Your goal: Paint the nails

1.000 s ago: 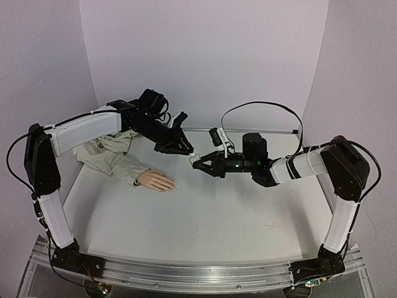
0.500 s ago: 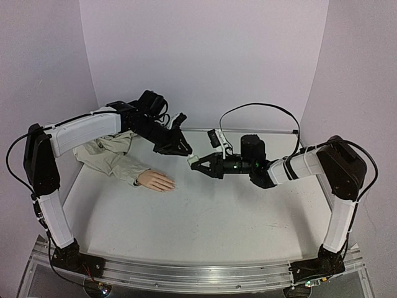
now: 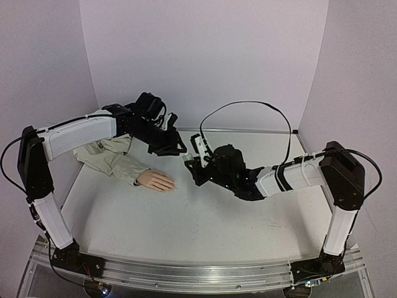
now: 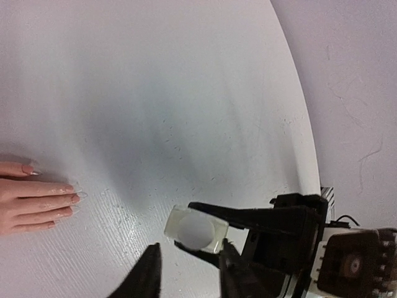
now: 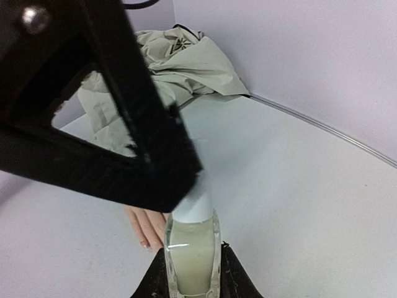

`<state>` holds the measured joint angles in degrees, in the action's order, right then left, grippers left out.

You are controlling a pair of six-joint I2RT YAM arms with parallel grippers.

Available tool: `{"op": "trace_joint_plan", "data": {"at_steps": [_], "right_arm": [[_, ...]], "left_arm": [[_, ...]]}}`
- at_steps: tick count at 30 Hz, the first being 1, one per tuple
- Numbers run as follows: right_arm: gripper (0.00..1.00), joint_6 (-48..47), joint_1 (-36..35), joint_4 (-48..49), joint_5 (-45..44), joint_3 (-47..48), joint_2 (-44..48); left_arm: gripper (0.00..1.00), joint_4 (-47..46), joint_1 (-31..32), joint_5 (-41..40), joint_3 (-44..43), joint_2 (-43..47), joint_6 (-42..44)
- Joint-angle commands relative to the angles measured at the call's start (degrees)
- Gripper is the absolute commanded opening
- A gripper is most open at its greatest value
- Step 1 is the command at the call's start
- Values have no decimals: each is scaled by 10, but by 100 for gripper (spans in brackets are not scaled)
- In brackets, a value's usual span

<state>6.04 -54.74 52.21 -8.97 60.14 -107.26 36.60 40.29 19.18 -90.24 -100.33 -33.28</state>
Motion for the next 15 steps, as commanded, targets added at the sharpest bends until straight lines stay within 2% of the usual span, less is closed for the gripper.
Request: {"op": "trace_joint_plan", "data": {"at_steps": [1, 4, 5, 6, 8, 11, 15], "right_arm": [[0, -31, 15, 24, 3, 4, 68], [0, -16, 22, 25, 102, -16, 114], [0, -9, 23, 25, 137, -26, 130], [0, 0, 26, 25, 191, -33, 146], [0, 21, 31, 29, 276, -47, 171], [0, 60, 33, 51, 402, -53, 186], [0, 117, 34, 119, 481, -66, 194]], "left_arm": [[56, -47, -1, 11, 12, 72, 24], [86, -117, -1, 52, 63, 129, 54], [94, -145, -2, 72, 85, 147, 60], [98, -178, -2, 90, 108, 169, 63], [99, -247, -2, 132, 152, 207, 65], [99, -308, -1, 211, 171, 221, 62], [89, -392, 2, 305, 180, 216, 33]]}}
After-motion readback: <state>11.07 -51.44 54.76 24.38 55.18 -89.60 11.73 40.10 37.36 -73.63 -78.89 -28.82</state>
